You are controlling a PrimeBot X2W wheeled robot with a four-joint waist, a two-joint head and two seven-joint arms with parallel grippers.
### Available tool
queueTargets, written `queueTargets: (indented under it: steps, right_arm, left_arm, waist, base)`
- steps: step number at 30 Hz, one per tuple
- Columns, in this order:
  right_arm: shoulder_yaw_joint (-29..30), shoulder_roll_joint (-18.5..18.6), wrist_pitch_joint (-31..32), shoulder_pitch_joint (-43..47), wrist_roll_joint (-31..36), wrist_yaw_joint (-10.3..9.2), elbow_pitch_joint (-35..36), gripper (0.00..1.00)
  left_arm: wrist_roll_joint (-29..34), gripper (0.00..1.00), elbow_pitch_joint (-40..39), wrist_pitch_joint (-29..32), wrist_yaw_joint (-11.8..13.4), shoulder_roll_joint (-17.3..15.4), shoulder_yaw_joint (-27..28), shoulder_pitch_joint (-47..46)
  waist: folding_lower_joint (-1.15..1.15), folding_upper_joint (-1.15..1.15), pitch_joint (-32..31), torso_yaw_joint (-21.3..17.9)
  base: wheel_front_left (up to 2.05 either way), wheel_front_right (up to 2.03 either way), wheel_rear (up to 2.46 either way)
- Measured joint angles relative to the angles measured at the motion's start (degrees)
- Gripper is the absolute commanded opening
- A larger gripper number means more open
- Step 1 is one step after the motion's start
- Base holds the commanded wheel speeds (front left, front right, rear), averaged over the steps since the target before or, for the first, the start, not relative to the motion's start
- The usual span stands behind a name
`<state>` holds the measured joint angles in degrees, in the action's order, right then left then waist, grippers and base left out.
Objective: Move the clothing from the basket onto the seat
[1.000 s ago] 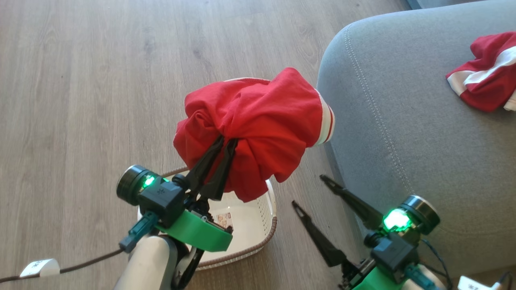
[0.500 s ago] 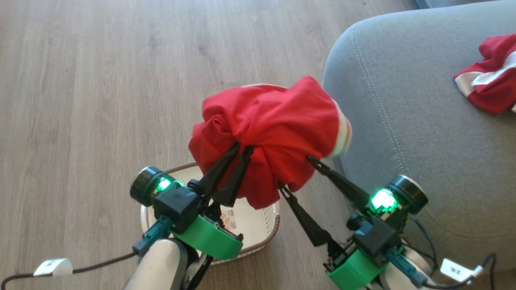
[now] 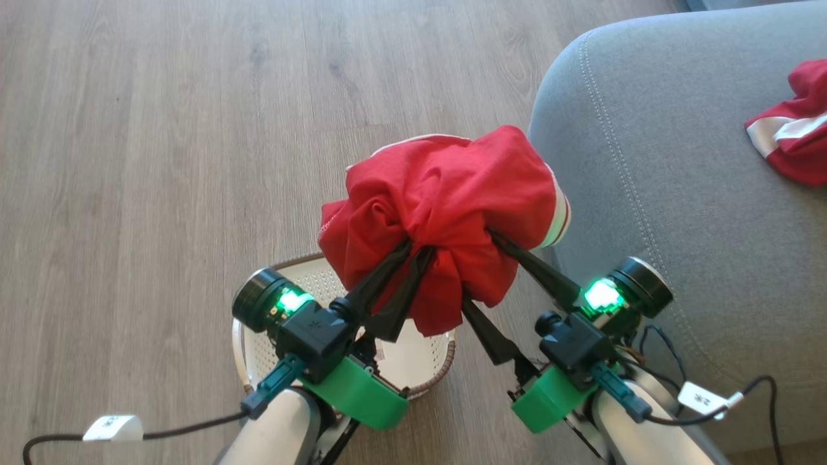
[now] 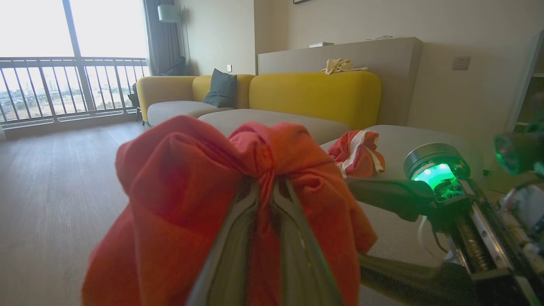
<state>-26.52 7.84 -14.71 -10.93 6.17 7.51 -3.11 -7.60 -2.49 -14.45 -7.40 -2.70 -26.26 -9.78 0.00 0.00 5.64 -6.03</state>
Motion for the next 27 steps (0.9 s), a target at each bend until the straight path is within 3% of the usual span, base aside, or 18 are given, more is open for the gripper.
queueTargets:
  steps: [11,12,13,14,27]
  right_arm:
    - [-1.8,-0.8,0.0,-2.7,0.4,0.0,-2.5,1.0]
    - [-1.8,-1.0,0.0,-2.7,0.3,0.0,-2.7,0.73]
    - [-1.7,-1.2,0.0,-2.7,0.1,0.0,-2.8,0.22]
    - [-1.2,-1.6,0.0,-2.7,-0.5,0.0,-2.8,0.0]
    - [1.9,-2.8,0.0,-2.5,-3.1,0.0,-1.6,0.0]
  left_arm:
    - [0.1,0.0,0.8,0.0,0.0,-0.2,-3.2,-1.4]
    - [0.1,0.0,0.8,0.0,0.0,-0.2,-3.5,-1.5]
    - [0.1,0.0,0.9,0.0,0.0,-0.2,-3.5,-1.7]
    - [0.1,0.0,0.9,0.0,0.0,-0.2,-3.6,-1.8]
    - [0.0,0.0,1.1,-0.3,0.0,-0.3,-3.7,-1.9]
  waist:
    - [0.0,0.0,0.6,0.5]
    - [0.0,0.0,0.6,0.6]
    - [0.0,0.0,0.6,0.7]
    - [0.0,0.0,0.6,0.8]
    - [0.0,0.0,0.9,0.8]
  base:
    - [0.0,0.0,0.0]
    - [0.0,0.0,0.0]
    - [0.0,0.0,0.0]
    - [0.0,0.0,0.0]
    - [0.0,0.0,0.0]
